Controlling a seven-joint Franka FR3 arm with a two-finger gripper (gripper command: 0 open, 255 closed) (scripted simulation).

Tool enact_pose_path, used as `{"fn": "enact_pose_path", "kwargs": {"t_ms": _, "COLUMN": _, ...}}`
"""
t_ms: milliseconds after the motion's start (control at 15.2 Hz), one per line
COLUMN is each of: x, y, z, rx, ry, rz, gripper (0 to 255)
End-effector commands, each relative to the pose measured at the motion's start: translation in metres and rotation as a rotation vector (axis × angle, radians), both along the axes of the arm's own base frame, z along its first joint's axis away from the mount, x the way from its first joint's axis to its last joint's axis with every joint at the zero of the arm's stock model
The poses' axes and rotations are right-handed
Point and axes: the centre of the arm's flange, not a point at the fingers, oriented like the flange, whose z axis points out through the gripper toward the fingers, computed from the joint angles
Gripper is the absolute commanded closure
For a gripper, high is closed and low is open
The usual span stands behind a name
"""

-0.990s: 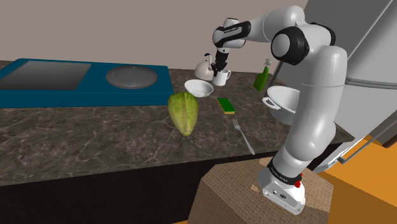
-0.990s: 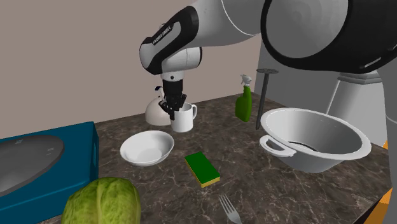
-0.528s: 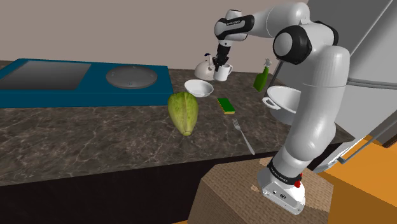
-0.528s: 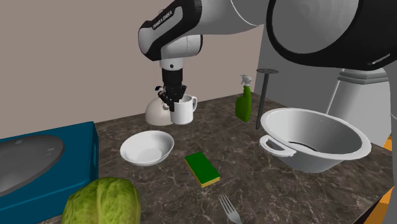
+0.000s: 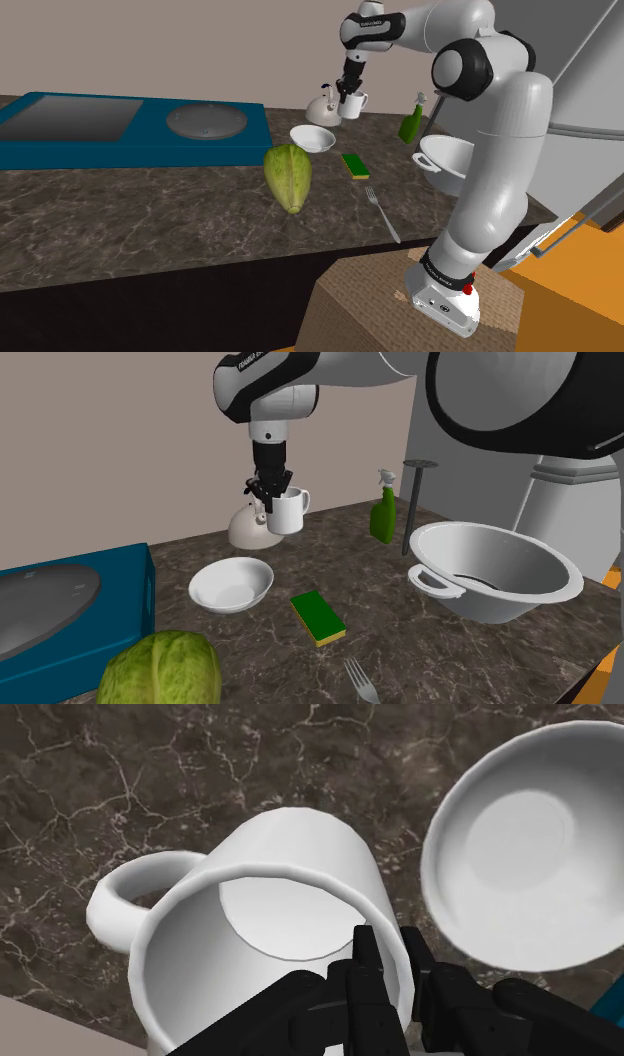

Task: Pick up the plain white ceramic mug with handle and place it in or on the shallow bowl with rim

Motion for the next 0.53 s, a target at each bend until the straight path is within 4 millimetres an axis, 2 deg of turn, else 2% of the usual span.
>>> {"fn": "enact_pose_path", "kwargs": {"t_ms": 0, "x": 0.002, "y": 0.013, "z": 0.006, "rx": 0.0, "ry": 0.0, "rz": 0.0, "gripper": 255}}
{"fn": "enact_pose_path", "kwargs": {"t_ms": 462, "x": 0.014, "y": 0.104, "z": 0.022, "rx": 0.0, "ry": 0.0, "rz": 0.0, "gripper": 255}}
